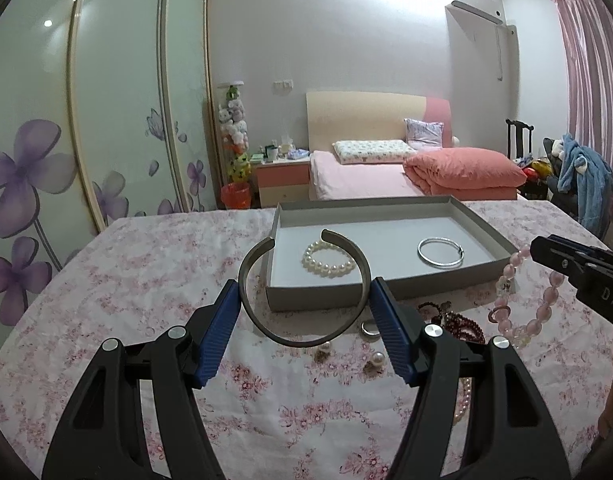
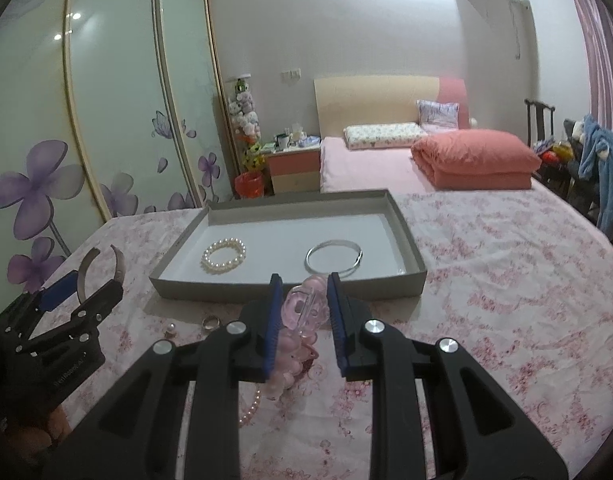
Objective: Organize jewelry
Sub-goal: 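Set the cuff on the pearl bracelet while the right sets the pink bracelet on the bangle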
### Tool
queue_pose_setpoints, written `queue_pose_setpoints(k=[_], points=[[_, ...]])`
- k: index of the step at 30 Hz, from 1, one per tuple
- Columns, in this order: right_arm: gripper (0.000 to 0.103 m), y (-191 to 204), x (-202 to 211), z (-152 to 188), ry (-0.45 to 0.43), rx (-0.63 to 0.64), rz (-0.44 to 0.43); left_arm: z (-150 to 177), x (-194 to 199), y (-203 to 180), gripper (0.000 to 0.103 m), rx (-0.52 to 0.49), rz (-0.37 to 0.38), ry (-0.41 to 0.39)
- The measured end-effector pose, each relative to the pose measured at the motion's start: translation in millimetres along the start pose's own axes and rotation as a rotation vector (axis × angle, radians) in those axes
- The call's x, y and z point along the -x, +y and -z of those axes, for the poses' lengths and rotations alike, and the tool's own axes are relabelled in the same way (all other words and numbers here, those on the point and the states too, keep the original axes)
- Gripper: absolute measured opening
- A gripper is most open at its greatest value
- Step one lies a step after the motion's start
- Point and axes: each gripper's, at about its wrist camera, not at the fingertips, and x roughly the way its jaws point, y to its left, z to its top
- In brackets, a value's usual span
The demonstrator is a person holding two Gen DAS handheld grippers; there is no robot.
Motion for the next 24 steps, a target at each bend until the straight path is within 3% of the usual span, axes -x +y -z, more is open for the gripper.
queue_pose_setpoints(k=[8,24], points=[[0.023,9,13,-5,-0.081,0.044,0.030,-6,9,-2,0.066,0.007,0.005,-0.058],[0.023,12,17,-26,-0.174,0.065,0.073,-20,-2,-2,0.066,0.025,-0.013,-0.091]])
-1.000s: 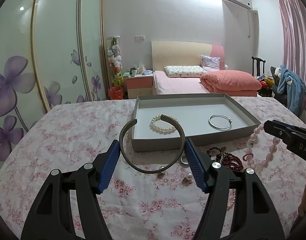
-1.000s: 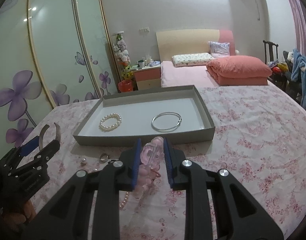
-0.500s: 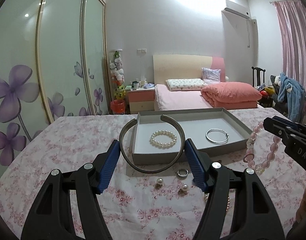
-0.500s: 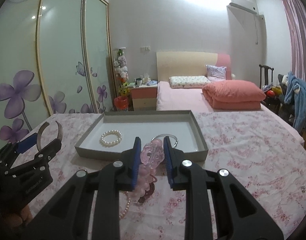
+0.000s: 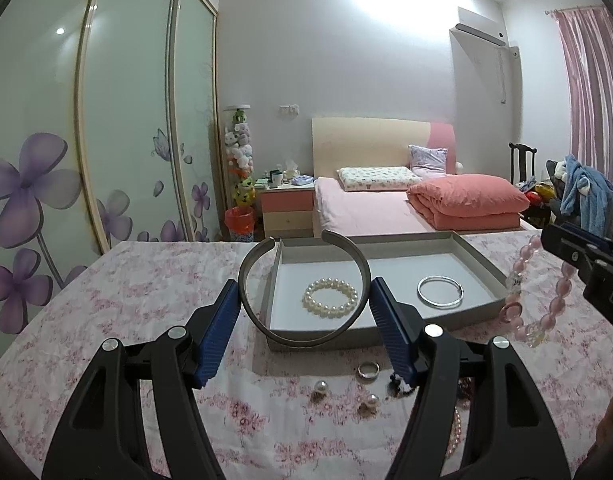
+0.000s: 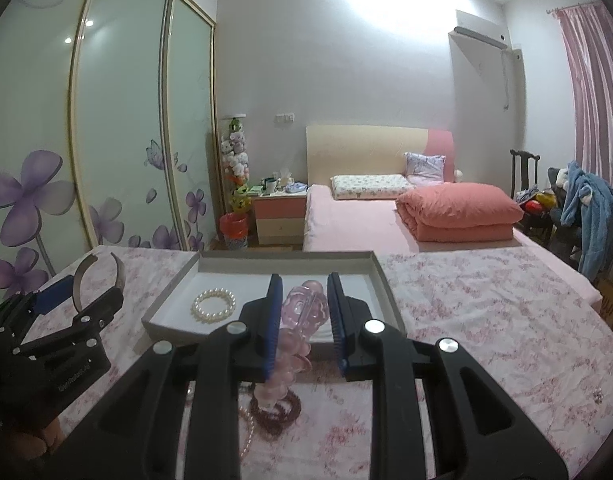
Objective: Organize jewelry
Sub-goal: 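Set the cuff on the pearl bracelet while the right sets the pink bracelet on the bangle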
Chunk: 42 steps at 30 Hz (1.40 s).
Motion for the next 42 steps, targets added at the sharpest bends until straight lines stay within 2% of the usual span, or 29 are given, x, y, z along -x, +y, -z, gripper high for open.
queue_pose_setpoints(k=[5,11,19,29,38,40,41,42], points=[[0.023,-1,-14,-9,-0.017,0.000,0.019,-9,-8,-3,0.066,0.004,-0.009,-0.028],[0.023,-6,-45,-16,0.001,-0.015,0.030,-16,-26,-7,0.066,-0.001,-0.018,-0.040],[0.023,-13,-98,-21,0.052,-0.050,0.007,-18,-60,-13,0.066,-0.001,0.003,-0.009],[0.023,-25,-167,-16,0.166,-0.140,-0.067,-16,-108,-22,0.066,-0.019,0.028,0.065],[0.024,-28,-191,-4,0.233,-0.149,-0.060,-13,-129,-28,0.066,-0.027,0.038,0.109],[0.032,-27,-189,-5,0.228,-0.142,-0.056,-15,-132,-27,0.067,-0.026,0.044,0.116],[0.040,-28,-187,-6,0.219,-0.142,-0.053,-14,-133,-27,0.067,-0.025,0.047,0.122],[0.042,-29,-185,-7,0.213,-0.142,-0.048,-14,-134,-27,0.067,-0.024,0.049,0.124]])
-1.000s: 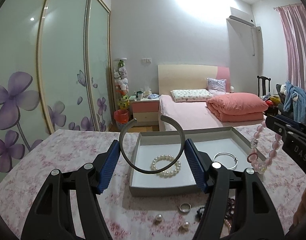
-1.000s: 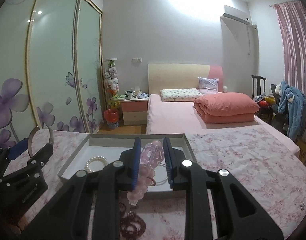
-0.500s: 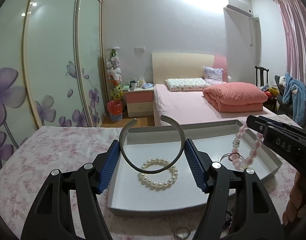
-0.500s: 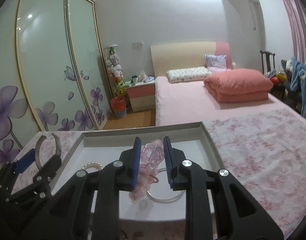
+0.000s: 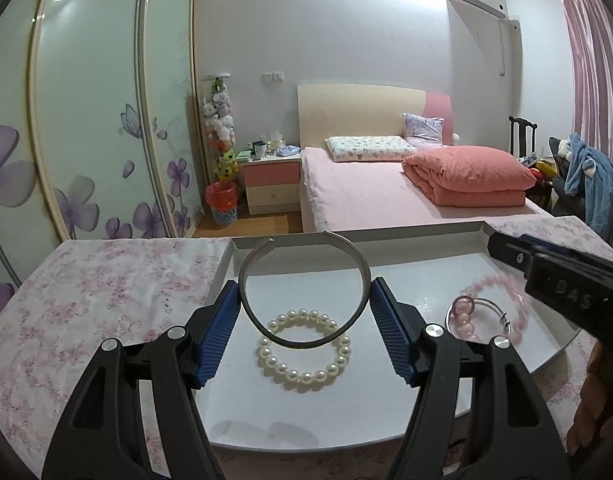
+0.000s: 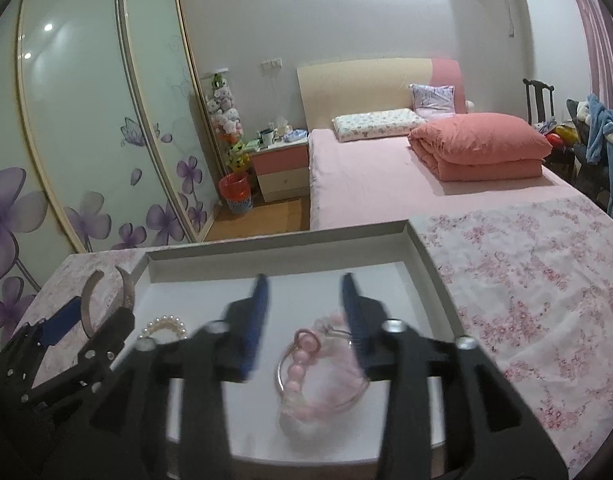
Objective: Organize jewelry
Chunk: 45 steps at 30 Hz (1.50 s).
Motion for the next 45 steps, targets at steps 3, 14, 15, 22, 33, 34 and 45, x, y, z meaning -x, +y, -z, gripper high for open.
queue_pose_setpoints(k=[3,14,15,22,33,34,45], points=[[0.042,-5,7,1,-0.004,-0.007,0.009,-2,1,0,0.070,-0.002,-0.004,-0.016],[0.042,-19,32,10,-0.006,-0.031,0.026,-8,20,2,0.070,-0.027,-0.029,-0.055],[0.042,-18,36,11,-0.004,-0.030,0.025,-8,24,1,0.071,-0.032,-0.031,-0.058],[0.042,-16,61,32,0.038,-0.002,0.012,0,50,20,0.071,-0.011,-0.039,-0.048],[0.042,-4,96,85,0.211,0.055,-0.062,44,100,62,0.071,0.019,-0.059,0.022],[0.042,0,99,90,0.226,0.064,-0.077,46,102,66,0.071,0.024,-0.061,0.027],[0.025,56,104,133,0.364,0.221,-0.143,59,113,73,0.071,0.030,-0.069,0.042]])
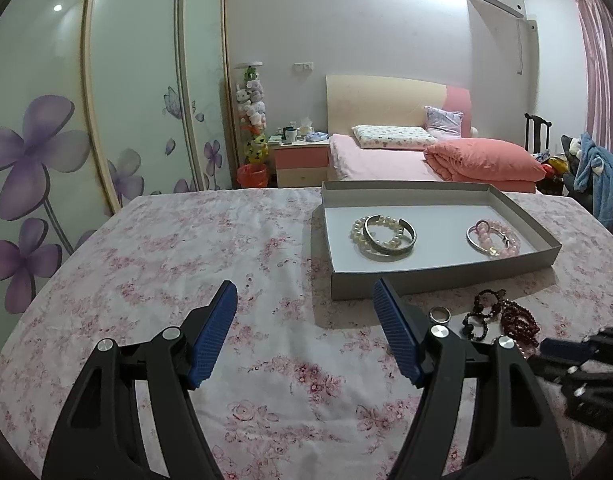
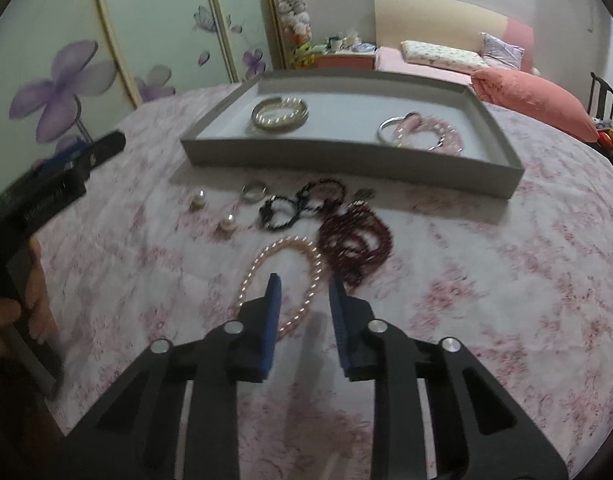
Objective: Organize jewelry
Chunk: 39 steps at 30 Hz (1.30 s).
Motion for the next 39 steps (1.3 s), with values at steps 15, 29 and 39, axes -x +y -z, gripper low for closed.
queue_pose_setpoints(k=[15,29,39], points=[[0.006,-40,8,13,0.010,-0.034,0.162,6,-22,-32,0.070,-0.070,0.101,0.129],[0.007,-56,9,12,0.006,-0.069,0.166,12,-64,-55,0.044,-0.111,0.123,0.316],[0.007,-69,8,11,0.004,-0.109,0.192,15,-66,-41,0.014,-0.076,0.092,0.352]])
